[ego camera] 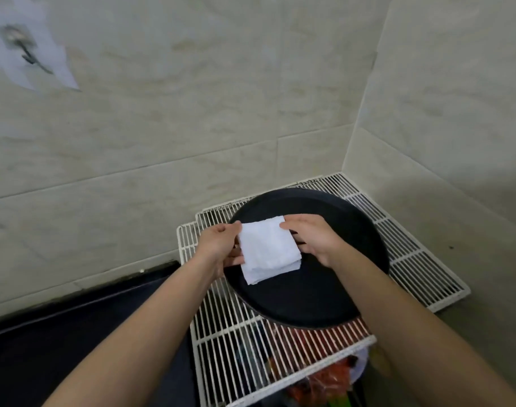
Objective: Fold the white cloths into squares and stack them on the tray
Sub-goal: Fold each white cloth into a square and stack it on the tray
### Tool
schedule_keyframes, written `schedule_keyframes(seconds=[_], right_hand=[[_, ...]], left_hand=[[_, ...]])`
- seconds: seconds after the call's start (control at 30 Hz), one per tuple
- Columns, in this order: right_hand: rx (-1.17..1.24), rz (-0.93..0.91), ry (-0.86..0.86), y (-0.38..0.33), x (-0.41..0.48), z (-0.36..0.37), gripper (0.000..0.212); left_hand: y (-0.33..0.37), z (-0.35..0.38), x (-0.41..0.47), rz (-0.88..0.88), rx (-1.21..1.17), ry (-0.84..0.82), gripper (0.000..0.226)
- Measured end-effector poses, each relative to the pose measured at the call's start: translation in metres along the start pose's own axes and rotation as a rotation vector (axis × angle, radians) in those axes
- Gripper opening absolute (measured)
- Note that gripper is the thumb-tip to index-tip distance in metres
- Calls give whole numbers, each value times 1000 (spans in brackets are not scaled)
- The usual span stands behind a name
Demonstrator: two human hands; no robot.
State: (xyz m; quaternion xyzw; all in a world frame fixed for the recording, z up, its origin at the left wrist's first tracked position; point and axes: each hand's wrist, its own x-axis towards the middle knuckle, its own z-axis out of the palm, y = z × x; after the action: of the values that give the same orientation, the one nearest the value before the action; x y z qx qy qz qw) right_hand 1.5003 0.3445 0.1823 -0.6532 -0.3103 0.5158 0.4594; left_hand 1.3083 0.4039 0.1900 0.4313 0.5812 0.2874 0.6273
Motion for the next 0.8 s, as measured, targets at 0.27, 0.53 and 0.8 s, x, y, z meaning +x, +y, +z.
schedule_keyframes(seconds=[0.27, 0.53, 0.8], right_hand=[[-40, 35, 9, 9, 15, 0, 40], [-79, -57, -4, 11, 4, -7, 54], [-160, -156, 66, 20, -14, -9, 60]], left_hand=[[-9, 3, 0, 10, 96, 58, 39], [-6, -9, -24, 75, 187, -107, 70], [-19, -14, -35, 249, 319, -177, 96]])
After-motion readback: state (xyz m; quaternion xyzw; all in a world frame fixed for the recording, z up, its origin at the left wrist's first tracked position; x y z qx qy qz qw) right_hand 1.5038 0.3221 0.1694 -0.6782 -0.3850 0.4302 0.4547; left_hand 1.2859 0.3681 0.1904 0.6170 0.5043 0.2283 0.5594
